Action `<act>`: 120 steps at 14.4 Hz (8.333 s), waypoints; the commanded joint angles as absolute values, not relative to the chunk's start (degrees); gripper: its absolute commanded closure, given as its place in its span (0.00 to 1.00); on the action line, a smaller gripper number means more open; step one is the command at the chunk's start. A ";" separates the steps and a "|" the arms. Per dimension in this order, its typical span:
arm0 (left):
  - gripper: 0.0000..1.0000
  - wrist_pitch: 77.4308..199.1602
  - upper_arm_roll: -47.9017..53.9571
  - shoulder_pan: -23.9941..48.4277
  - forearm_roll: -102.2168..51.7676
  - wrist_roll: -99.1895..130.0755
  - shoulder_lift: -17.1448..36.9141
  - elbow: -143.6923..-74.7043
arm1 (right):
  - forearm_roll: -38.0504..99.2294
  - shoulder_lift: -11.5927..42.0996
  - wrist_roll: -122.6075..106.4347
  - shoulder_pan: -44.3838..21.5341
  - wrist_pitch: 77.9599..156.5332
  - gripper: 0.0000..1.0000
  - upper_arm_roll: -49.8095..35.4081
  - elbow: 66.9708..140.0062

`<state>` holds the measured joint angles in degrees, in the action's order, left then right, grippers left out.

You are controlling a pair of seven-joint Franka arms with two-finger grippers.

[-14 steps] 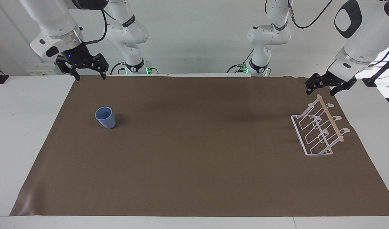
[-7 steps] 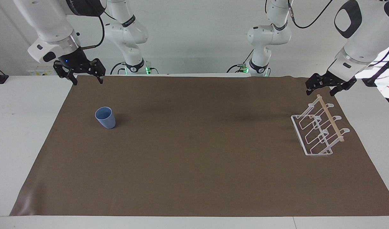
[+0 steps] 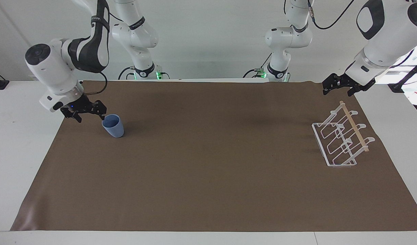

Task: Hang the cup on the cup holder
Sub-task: 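Reach the right gripper down to the rim of the blue cup, then close the right gripper on the blue cup's rim, then lift the cup with the right gripper while the left gripper approaches, then grasp the cup base with the left gripper from the right gripper, then carry the cup with the left gripper while the right gripper withdraws, then lower the cup onto the wire rack with the left gripper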

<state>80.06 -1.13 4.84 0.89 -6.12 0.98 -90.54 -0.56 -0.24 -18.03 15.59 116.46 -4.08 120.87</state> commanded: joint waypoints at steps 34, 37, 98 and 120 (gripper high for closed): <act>0.00 95.54 -0.62 17.13 -11.33 83.62 -4.66 -100.91 | 68.08 1.23 -1.94 -17.20 123.01 1.00 -5.54 116.71; 0.00 98.08 -0.62 18.10 -17.99 97.00 -4.22 -100.81 | 72.93 1.58 1.92 -26.16 135.50 1.00 -5.54 117.42; 1.00 83.67 -0.79 22.06 87.19 118.04 24.61 -108.98 | -0.70 -2.90 0.62 5.62 80.69 0.01 -5.45 90.35; 0.00 91.48 -0.35 17.85 62.97 95.34 14.88 -97.21 | -1.14 -4.04 -3.69 7.29 79.63 0.01 -4.57 92.29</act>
<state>88.81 -0.45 19.73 69.56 105.89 21.57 -96.90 -2.33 -2.67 -2.64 6.99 79.68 -4.51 90.81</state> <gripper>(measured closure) 0.000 0.004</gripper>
